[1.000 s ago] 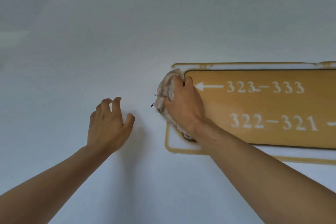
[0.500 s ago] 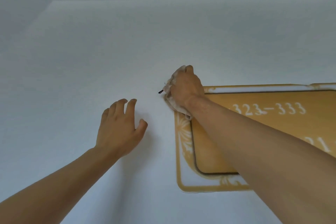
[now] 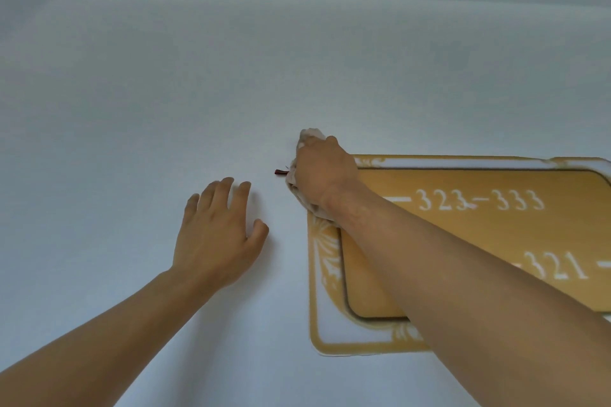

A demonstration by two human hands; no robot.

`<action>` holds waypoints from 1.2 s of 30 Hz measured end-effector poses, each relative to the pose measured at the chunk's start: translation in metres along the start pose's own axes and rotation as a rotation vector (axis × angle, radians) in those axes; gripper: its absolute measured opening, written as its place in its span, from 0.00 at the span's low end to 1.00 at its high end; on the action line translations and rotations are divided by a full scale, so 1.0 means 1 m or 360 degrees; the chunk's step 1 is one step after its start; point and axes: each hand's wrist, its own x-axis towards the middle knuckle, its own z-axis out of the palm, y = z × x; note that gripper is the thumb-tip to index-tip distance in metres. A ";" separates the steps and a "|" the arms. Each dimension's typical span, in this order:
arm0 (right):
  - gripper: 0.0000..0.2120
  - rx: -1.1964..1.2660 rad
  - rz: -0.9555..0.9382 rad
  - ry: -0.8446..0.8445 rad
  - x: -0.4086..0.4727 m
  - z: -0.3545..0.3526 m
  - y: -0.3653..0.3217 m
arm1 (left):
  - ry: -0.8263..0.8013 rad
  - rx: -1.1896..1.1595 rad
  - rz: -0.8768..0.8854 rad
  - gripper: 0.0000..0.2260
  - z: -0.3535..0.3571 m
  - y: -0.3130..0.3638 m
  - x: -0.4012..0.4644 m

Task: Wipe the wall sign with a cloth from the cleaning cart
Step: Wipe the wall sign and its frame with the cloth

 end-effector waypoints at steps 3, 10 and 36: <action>0.06 0.0048 -0.0018 0.0047 -0.006 0.000 -0.002 | -0.0030 0.0050 0.0029 0.31 0.001 0.000 -0.008; 0.09 -0.0095 -0.0149 -0.0003 -0.040 0.001 -0.015 | -0.0226 0.0182 0.0000 0.32 0.012 0.003 -0.032; 0.12 0.0073 -0.0391 -0.0203 -0.260 -0.017 -0.025 | -0.0412 0.0209 -0.0085 0.33 0.010 0.024 -0.170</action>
